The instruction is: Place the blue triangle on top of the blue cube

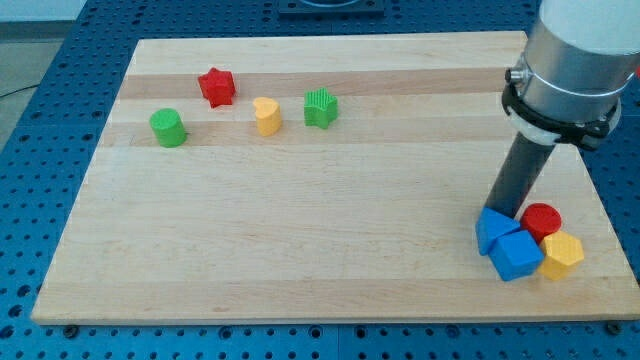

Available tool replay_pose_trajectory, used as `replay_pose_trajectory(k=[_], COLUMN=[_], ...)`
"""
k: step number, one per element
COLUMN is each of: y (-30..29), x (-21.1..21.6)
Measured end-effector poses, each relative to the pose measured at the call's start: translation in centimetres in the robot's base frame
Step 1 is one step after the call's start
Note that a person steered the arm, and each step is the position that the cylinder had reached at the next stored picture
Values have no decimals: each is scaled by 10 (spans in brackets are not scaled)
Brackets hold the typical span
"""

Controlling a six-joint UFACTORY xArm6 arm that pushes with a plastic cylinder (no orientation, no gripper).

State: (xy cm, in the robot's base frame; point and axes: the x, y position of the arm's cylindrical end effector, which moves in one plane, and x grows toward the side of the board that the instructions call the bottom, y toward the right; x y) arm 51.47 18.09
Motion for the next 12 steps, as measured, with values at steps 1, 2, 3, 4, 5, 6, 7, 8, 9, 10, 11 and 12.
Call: replay_pose_trajectory(k=[1, 2, 3, 4, 5, 6, 7, 8, 9, 10, 11, 12], y=[7, 7, 7, -3, -64, -82, -52, -37, -35, -23, -14, -14], x=[3, 6, 2, -43, -33, -11, -8, 6, 7, 11, 13, 14])
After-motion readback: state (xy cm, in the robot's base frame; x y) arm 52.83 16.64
